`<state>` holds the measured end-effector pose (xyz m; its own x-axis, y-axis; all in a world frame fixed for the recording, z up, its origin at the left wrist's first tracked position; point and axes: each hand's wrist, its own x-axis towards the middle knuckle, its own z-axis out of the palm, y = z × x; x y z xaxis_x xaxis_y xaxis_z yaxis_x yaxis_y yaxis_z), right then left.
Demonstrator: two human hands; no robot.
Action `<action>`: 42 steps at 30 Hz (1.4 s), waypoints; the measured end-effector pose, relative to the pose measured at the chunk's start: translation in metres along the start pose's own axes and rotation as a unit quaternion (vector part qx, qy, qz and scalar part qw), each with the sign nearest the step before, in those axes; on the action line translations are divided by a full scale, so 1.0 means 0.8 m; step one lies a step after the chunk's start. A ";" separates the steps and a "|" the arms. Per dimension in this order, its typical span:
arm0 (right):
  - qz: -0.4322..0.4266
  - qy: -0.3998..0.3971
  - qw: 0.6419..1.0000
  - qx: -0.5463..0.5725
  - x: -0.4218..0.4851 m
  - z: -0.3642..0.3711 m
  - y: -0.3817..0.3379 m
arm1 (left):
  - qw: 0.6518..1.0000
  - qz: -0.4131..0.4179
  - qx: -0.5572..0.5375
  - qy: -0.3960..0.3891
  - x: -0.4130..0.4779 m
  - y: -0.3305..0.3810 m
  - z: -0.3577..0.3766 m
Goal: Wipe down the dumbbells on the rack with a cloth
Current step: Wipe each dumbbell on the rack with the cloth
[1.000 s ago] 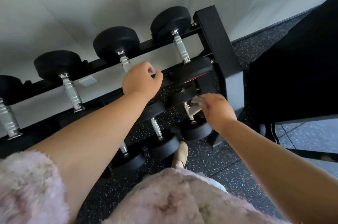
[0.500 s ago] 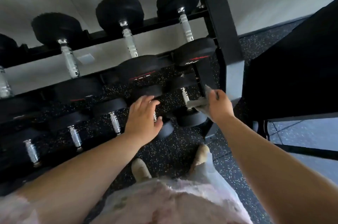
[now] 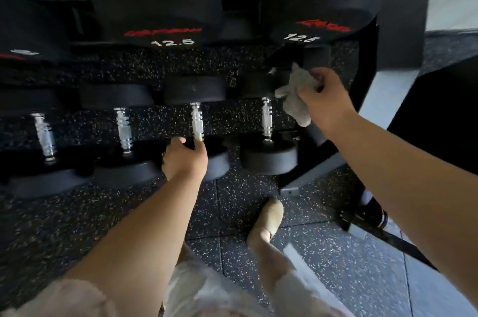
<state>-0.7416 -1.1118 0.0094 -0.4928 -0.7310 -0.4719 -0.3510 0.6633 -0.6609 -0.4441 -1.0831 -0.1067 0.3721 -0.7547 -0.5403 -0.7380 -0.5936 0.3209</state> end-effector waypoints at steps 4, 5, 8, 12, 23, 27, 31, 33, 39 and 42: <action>-0.054 0.065 0.996 0.030 0.023 0.029 0.016 | 0.999 -0.021 0.022 0.030 0.018 0.000 0.042; -0.067 0.087 0.993 0.034 0.027 0.035 0.017 | 0.998 -0.043 0.025 0.029 0.022 0.005 0.048; -0.090 0.131 0.986 0.042 0.048 0.051 0.019 | 0.995 -0.023 0.085 0.036 0.037 0.008 0.068; -0.105 0.089 0.988 -0.074 0.100 0.076 0.024 | 0.987 0.079 0.097 0.105 0.037 -0.005 0.090; -0.443 0.012 0.803 -0.398 0.126 0.164 0.035 | 0.969 0.155 0.105 0.160 0.043 -0.016 0.103; -0.308 0.088 0.914 -0.250 0.131 0.125 0.054 | 0.968 0.158 0.103 0.165 0.042 -0.017 0.103; -0.152 0.155 0.974 -0.059 0.140 0.113 0.052 | 0.969 0.155 0.099 0.163 0.041 -0.017 0.105; -0.218 0.161 0.954 -0.130 0.133 0.132 0.034 | 0.969 0.155 0.103 0.161 0.042 -0.017 0.106; -0.499 0.017 0.785 -0.366 0.118 0.164 0.043 | 0.966 0.163 0.105 0.171 0.042 -0.019 0.106; -0.413 0.053 0.889 -0.192 0.130 0.125 0.058 | 0.968 0.164 0.098 0.165 0.041 -0.017 0.106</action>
<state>-0.7297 -1.1732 -0.1286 -0.0062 -0.9883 0.1527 -0.8637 -0.0716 -0.4988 -0.4691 -1.0760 -0.1948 0.2358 -0.9609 -0.1453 -0.9272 -0.2673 0.2623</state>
